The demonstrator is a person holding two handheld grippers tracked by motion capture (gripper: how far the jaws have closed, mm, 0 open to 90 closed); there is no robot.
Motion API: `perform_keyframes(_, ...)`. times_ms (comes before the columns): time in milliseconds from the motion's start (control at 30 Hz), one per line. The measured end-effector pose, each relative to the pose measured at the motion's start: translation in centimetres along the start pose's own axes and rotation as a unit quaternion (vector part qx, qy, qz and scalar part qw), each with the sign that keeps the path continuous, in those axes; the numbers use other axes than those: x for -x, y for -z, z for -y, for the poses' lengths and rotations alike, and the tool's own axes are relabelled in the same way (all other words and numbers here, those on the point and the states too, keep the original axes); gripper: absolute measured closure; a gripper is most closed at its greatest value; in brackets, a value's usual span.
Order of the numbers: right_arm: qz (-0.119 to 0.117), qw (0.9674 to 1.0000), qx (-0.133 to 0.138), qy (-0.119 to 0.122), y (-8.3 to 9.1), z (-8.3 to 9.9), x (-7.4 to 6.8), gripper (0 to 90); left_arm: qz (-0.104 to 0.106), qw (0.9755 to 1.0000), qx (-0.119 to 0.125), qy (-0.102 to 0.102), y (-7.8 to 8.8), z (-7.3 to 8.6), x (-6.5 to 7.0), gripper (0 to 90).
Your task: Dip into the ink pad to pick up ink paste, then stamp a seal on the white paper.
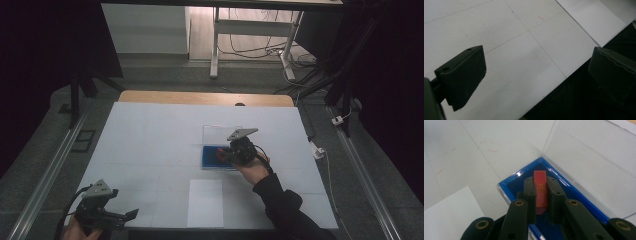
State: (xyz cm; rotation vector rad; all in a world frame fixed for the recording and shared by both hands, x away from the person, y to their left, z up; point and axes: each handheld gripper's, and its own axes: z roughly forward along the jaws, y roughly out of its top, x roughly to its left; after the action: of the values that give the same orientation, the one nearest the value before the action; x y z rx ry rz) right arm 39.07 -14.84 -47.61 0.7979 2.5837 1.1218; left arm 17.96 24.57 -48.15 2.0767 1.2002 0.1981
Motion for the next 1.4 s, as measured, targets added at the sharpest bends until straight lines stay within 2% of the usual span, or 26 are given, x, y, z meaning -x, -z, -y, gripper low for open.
perform_keyframes(233,0.000,1.0000,0.002,-0.003,1.0,0.1,-0.2,80.0,0.001,1.0000,0.000,0.000,0.0,0.0,0.0,1.8)
perform_keyframes(667,-0.019,0.9997,0.018,-0.004,3.0,0.5,-0.9,79.9,0.004,1.0000,0.000,0.001,0.0,0.0,-0.1,2.0)
perform_keyframes(1167,-0.032,0.9991,0.025,0.008,5.3,1.5,-2.8,79.8,0.003,1.0000,0.000,-0.001,0.0,0.0,0.0,2.2)
perform_keyframes(1400,-0.042,0.9986,0.031,0.010,5.5,1.6,-3.7,79.8,0.005,1.0000,0.001,0.000,0.0,0.0,0.0,2.2)
